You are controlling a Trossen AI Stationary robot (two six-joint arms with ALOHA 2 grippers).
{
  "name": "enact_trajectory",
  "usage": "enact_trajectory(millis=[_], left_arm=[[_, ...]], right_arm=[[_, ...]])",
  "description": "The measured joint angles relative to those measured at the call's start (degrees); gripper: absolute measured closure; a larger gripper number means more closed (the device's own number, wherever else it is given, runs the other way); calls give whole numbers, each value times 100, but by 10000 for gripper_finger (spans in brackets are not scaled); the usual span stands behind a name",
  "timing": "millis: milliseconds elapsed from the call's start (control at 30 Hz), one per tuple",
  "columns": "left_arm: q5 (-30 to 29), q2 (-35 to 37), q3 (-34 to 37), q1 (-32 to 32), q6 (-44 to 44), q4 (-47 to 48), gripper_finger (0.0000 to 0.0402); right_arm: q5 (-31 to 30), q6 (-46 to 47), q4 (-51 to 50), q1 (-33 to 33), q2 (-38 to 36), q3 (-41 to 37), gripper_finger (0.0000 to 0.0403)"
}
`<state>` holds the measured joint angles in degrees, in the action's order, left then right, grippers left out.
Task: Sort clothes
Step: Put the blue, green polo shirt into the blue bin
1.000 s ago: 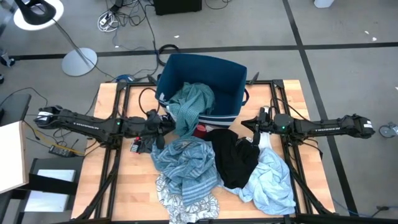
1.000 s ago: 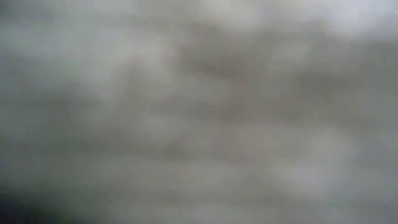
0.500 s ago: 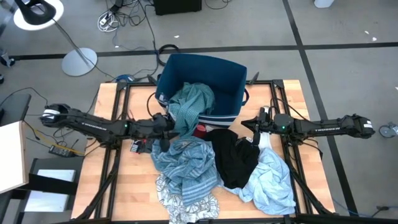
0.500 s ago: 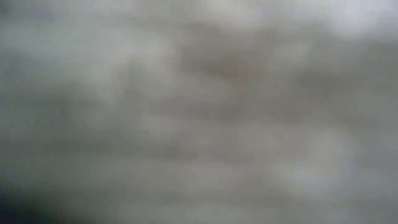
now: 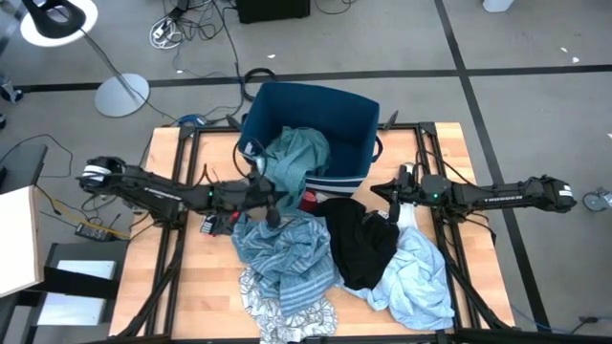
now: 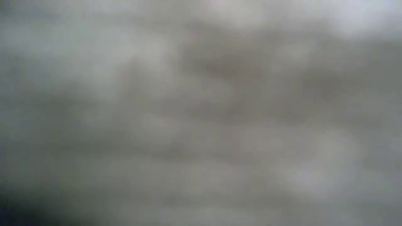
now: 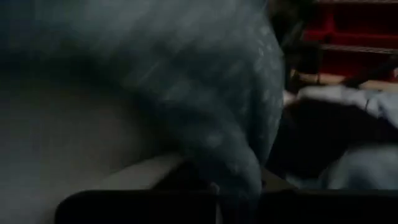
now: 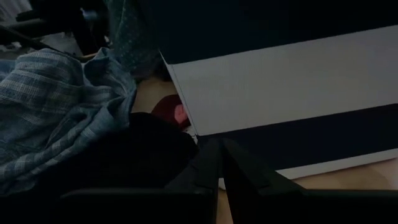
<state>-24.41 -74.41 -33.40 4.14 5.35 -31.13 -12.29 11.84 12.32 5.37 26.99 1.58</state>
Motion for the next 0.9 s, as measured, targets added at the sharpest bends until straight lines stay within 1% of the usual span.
enact_trajectory(millis=[100,233,367,467,567,667,800,900], left_arm=[[24,12,-819,-48,-967,309,397],[25,13,-2113,-361,-1925,1303,399],[20,-20,-3261,-920,-2545,2074,400],[7,-98,-3837,-1441,-2718,2471,400],[4,-109,-4077,-1864,-2449,2866,400],[145,-109,-4097,-2096,-2001,3296,389],[361,-127,-4088,-2181,-1681,4129,363],[427,-120,-4088,-2178,-1664,4442,340]], right_arm=[[0,27,0,0,0,-1,380],[0,79,2,0,1,-1,380],[0,79,1,0,1,-1,380],[1,208,1,0,1,-1,380],[0,321,2,0,4,-1,380],[0,321,-9,0,10,-1,380],[0,311,-67,0,18,-1,380],[0,263,-96,0,28,-1,380]])
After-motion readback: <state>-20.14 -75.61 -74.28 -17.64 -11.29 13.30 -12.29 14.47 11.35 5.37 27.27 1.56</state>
